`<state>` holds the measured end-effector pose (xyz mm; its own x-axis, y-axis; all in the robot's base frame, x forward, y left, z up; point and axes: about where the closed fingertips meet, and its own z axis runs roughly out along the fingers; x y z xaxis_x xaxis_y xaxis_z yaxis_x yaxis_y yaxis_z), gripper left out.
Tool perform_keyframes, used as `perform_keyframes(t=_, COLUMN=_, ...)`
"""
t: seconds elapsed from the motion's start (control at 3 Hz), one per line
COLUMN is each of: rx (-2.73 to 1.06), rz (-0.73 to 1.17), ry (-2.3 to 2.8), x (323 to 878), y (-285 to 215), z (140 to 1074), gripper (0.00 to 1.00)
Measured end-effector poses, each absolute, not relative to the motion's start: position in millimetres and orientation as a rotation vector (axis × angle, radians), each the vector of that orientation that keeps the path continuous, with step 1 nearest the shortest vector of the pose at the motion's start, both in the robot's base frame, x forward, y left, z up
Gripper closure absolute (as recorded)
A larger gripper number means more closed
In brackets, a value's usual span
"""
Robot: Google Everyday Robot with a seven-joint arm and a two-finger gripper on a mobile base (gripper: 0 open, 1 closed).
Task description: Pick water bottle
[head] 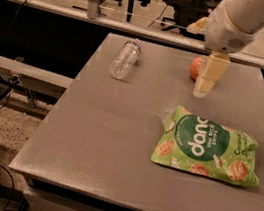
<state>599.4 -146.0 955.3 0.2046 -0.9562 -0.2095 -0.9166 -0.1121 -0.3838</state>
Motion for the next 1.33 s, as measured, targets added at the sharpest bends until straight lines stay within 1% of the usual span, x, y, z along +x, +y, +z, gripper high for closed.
perform_keyframes(t=0.33, rx=-2.147, rz=-0.108, ry=1.616, x=634.3, y=-113.4, z=944.1, gripper=0.00)
perform_keyframes(t=0.67, rx=-2.248, rz=-0.109, ry=1.507, x=656.3, y=-84.8, z=929.9, gripper=0.00)
perform_keyframes(t=1.33, rx=-2.443, rz=-0.264, ry=1.241, x=682.6, y=-44.0, z=908.1, gripper=0.00)
